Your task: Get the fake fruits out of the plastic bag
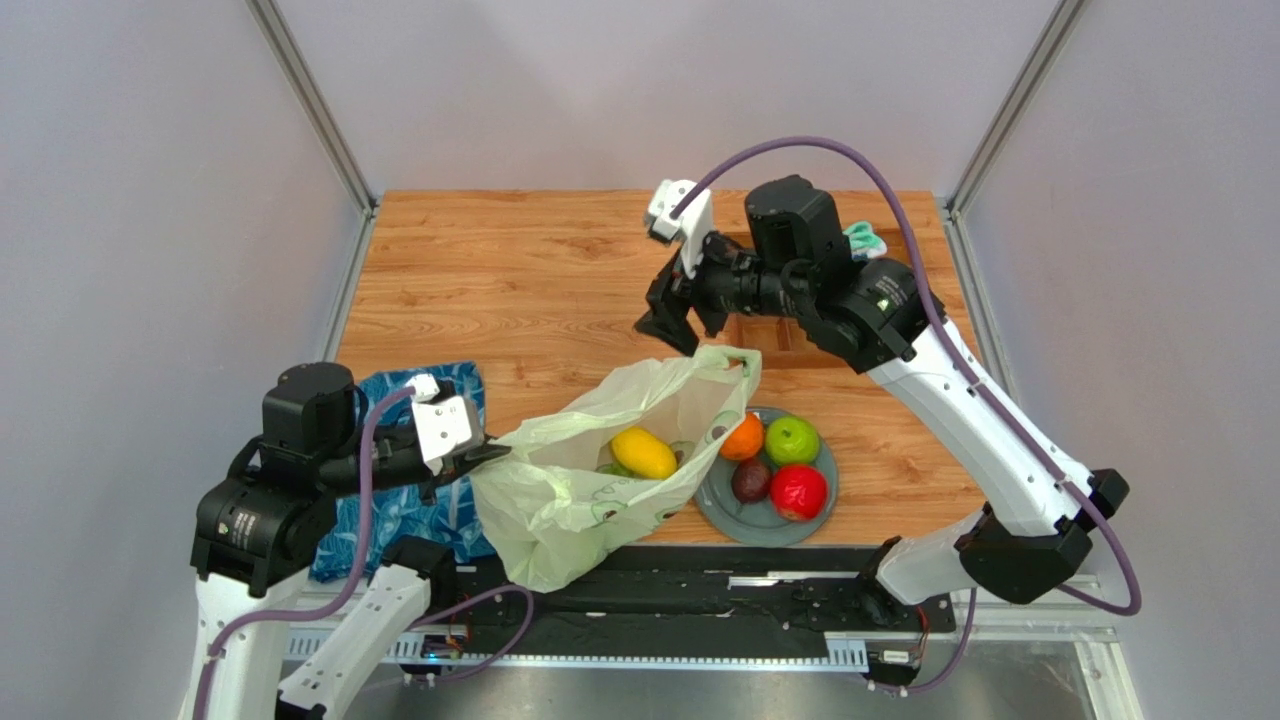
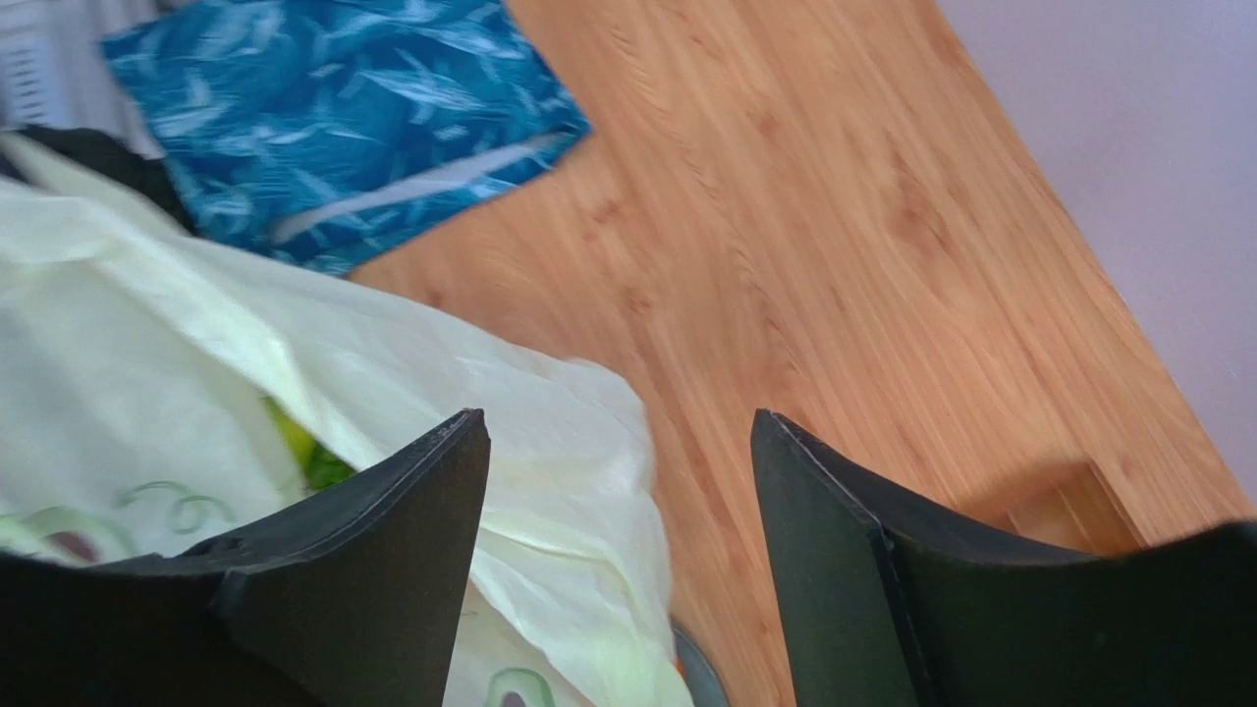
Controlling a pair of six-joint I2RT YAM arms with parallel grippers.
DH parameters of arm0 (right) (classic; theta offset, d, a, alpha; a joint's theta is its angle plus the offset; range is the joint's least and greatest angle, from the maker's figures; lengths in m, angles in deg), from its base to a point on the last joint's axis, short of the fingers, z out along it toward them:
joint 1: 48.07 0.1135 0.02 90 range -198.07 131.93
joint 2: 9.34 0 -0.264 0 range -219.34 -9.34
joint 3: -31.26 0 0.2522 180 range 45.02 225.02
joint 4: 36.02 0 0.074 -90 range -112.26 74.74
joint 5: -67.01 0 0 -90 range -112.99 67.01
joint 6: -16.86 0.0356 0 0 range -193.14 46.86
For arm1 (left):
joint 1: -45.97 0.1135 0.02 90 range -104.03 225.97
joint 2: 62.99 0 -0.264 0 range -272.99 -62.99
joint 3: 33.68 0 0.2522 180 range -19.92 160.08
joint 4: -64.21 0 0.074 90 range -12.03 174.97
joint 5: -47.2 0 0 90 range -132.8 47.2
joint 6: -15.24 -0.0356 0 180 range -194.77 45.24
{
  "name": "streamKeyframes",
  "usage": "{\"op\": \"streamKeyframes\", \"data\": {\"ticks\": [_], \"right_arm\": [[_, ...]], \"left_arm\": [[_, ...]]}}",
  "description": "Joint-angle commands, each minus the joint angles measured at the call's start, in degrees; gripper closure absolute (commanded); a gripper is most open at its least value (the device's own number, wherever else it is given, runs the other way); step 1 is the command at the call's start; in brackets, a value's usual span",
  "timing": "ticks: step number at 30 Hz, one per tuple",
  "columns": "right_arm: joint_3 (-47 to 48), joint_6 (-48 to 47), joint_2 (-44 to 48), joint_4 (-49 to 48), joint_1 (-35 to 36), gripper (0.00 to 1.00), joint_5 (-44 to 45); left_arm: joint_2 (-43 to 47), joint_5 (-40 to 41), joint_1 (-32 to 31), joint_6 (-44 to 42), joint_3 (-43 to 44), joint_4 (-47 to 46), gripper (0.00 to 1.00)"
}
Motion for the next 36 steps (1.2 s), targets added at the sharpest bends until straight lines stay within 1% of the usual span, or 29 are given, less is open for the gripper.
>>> {"op": "streamKeyframes", "data": {"ticks": [1,3,4,5,6,7,8,10,11,14,18,20,22,24,26,30,32,33,34,36], "right_arm": [[1.05,-3.55,-1.38,5.52,6.69,0.34,-11.31],[-0.63,-4.80,-1.99,6.05,8.63,0.40,-12.81],[-1.07,-4.97,-2.52,5.96,8.46,0.47,-14.21],[-0.12,-6.28,-3.48,7.96,8.37,0.50,-14.57],[1.11,-7.77,-6.36,9.89,8.37,0.53,-15.27],[2.86,-9.18,-7.79,14.35,8.37,0.58,-16.76],[6.45,-11.63,-9.37,16.40,8.37,0.60,-17.64],[9.55,-13.40,-12.70,21.13,8.46,0.63,-20.28],[11.39,-14.55,-13.50,22.03,8.55,0.64,-20.90],[11.84,-16.22,-15.18,25.02,9.25,0.67,-21.61],[8.43,-18.24,-14.13,25.29,9.51,0.70,-21.61],[6.93,-17.99,-11.25,21.97,10.04,0.71,-20.65],[3.69,-17.11,-8.52,17.24,11.18,0.70,-18.45],[2.44,-18.24,-5.44,15.81,11.97,0.69,-18.62],[2.26,-19.47,-4.55,16.94,13.29,0.69,-18.62],[2.88,-22.20,-6.82,22.03,13.47,0.73,-20.28],[2.35,-22.12,-7.97,22.65,13.47,0.75,-20.72],[2.00,-22.12,-8.50,22.40,13.47,0.77,-20.99],[1.39,-21.16,-8.33,21.26,13.47,0.78,-20.99],[-1.94,-19.75,-8.06,17.06,14.26,0.78,-17.76]], "left_arm": [[-1.43,-2.03,0.08,2.75,1.18,-3.38,1.00],[-1.34,-1.95,0.08,4.59,0.83,-5.31,1.00],[-1.43,-1.95,0.08,5.47,0.65,-5.84,1.00],[-1.52,-2.03,0.08,5.83,0.56,-6.45,1.00],[-1.52,-1.86,0.08,6.18,0.56,-6.81,1.00],[-1.52,-1.68,0.08,6.71,0.65,-7.07,1.00],[-1.78,-1.60,0.08,6.89,0.65,-7.51,1.00],[-1.96,-1.59,0.08,7.24,0.65,-7.95,1.00],[-2.22,-1.68,0.08,7.24,0.65,-8.22,1.00],[-2.75,-1.77,0.08,8.29,0.65,-9.35,1.00],[-3.27,-1.33,0.08,10.22,0.12,-11.29,1.00],[-3.89,-1.77,0.08,10.49,-0.40,-11.64,1.00],[-4.07,-1.95,0.08,11.02,-1.02,-12.17,1.00],[-4.24,-1.68,0.08,11.02,-1.72,-12.52,1.00],[-4.76,-1.07,0.08,11.11,-2.07,-13.58,1.00],[-6.87,-1.07,0.08,13.04,-1.47,-15.77,1.00],[-7.93,-1.33,0.08,13.39,-0.59,-16.13,1.00],[-8.28,-1.07,0.08,14.35,0.46,-16.30,1.00],[-8.63,-0.72,0.08,14.62,0.91,-16.22,1.00],[-8.90,-1.42,0.08,14.27,2.75,-14.82,1.00]]}}
